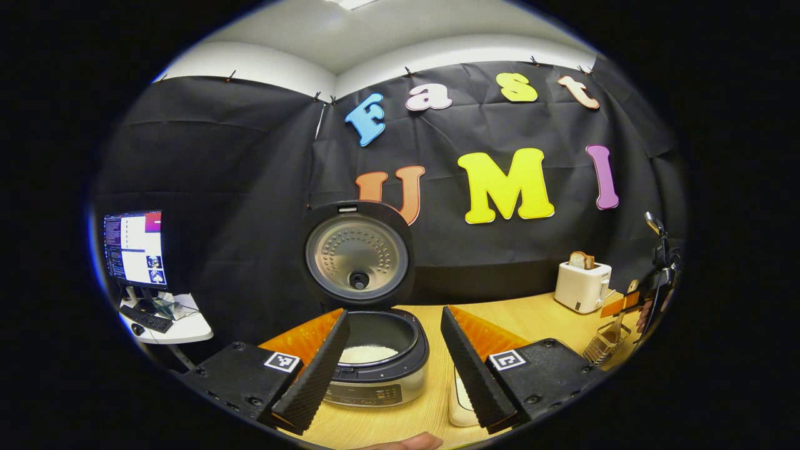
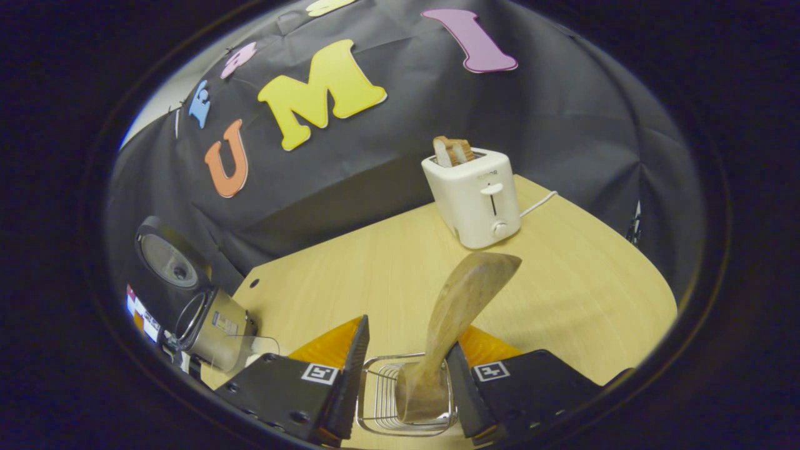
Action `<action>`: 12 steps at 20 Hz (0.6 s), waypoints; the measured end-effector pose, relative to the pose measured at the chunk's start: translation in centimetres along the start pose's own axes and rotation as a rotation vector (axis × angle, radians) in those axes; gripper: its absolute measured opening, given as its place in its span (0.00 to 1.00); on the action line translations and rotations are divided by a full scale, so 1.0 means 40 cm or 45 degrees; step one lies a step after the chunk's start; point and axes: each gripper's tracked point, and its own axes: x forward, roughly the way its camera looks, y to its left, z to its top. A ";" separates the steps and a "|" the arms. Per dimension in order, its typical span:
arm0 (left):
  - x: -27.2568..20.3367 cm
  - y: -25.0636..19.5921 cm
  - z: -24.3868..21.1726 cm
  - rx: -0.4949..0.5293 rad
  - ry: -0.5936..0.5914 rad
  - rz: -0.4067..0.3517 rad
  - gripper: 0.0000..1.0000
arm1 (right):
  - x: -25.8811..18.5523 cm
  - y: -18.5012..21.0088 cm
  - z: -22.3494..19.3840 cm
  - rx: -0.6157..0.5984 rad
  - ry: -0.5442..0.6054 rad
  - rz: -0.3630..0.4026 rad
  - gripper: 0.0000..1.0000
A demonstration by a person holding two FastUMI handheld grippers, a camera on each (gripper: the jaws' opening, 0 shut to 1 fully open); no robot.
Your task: Close the left gripper, press the button to open the rice cooker; take a wooden spoon from the chopstick holder with the right hand, scoop a spoonful of rice and pour it into the rice cooker, then put the wooden spoon back into the chopstick holder.
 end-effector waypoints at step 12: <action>0.062 0.031 0.196 -0.036 -0.124 0.016 0.93 | -0.129 0.028 0.094 -0.013 -0.177 0.132 0.91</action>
